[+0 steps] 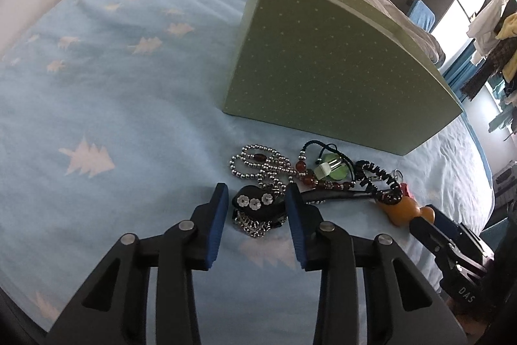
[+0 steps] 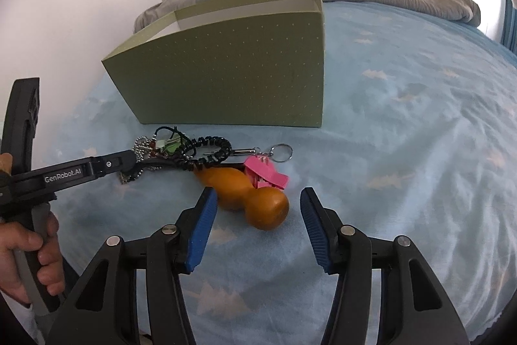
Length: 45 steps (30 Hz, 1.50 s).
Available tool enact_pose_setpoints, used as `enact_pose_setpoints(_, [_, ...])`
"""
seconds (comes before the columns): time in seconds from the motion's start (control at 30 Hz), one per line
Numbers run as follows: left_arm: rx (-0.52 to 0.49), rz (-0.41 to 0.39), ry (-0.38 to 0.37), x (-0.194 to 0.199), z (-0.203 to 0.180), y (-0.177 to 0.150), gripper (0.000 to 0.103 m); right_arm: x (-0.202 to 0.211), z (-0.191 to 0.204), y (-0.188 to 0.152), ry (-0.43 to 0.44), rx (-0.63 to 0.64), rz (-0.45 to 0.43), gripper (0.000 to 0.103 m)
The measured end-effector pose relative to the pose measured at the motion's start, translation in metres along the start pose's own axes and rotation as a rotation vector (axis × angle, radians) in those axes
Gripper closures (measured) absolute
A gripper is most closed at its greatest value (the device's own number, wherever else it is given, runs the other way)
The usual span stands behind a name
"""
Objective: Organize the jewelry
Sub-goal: 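Grasp the black rhinestone pendant with the left tool while the right tool grasps the orange gourd keychain, then lift the pendant and gourd and carry both over the green box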
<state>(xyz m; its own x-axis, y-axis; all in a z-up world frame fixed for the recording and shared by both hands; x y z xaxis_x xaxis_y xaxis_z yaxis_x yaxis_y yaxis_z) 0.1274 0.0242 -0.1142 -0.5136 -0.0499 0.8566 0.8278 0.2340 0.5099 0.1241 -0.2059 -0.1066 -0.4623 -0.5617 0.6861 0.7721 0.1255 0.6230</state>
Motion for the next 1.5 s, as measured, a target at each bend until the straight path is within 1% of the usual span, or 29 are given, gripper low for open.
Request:
enact_pose_setpoints(0.07, [0.004, 0.003, -0.009, -0.001, 0.001, -0.001, 0.068, -0.002, 0.0, 0.0, 0.009, 0.006, 0.012, 0.06])
enact_pose_setpoints(0.1, [0.01, 0.008, -0.016, -0.002, 0.001, 0.0, 0.068, -0.003, 0.001, 0.0, 0.01, 0.009, 0.018, 0.061])
enact_pose_setpoints(0.17, [0.029, 0.02, -0.037, -0.004, 0.006, 0.001, 0.069, -0.005, 0.002, -0.002, 0.014, 0.009, 0.028, 0.069])
enact_pose_setpoints(0.2, [0.034, 0.025, -0.045, -0.005, 0.007, 0.001, 0.069, -0.005, 0.002, -0.003, 0.015, 0.01, 0.031, 0.071])
enact_pose_setpoints(0.27, [0.043, 0.026, -0.05, -0.005, 0.009, 0.002, 0.072, -0.005, 0.003, -0.005, 0.009, 0.017, 0.039, 0.077])
enact_pose_setpoints(0.37, [0.042, 0.024, -0.051, -0.003, 0.01, 0.002, 0.077, -0.001, 0.004, -0.009, -0.003, 0.015, 0.038, 0.077])
enact_pose_setpoints(0.6, [0.016, 0.005, -0.042, 0.007, 0.004, 0.001, 0.078, 0.012, 0.006, -0.011, -0.047, 0.0, 0.009, 0.078])
enact_pose_setpoints(0.8, [0.002, -0.023, -0.028, 0.024, 0.003, -0.001, 0.079, 0.027, 0.014, -0.011, -0.073, 0.003, -0.025, 0.078])
enact_pose_setpoints(1.13, [0.003, -0.071, -0.005, 0.053, 0.013, -0.006, 0.079, 0.052, 0.021, -0.012, -0.101, -0.002, -0.079, 0.078])
enact_pose_setpoints(1.5, [0.011, -0.116, -0.001, 0.085, 0.02, -0.007, 0.079, 0.081, 0.033, -0.012, -0.119, 0.002, -0.131, 0.078])
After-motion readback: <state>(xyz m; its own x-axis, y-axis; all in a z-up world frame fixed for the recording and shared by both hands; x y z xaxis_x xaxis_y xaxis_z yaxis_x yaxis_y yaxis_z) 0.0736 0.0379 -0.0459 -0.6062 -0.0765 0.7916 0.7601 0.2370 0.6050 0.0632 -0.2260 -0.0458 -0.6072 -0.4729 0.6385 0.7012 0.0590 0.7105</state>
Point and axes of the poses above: each gripper's, at about its wrist camera, not at the fingertips, and x roughly against the way its jaws point, z to its left, y to its top, the point moved 2 cm from there along -x, roughly the way its jaws point, and after that the axes turned 13 degrees about y, right-handed, at the moved point
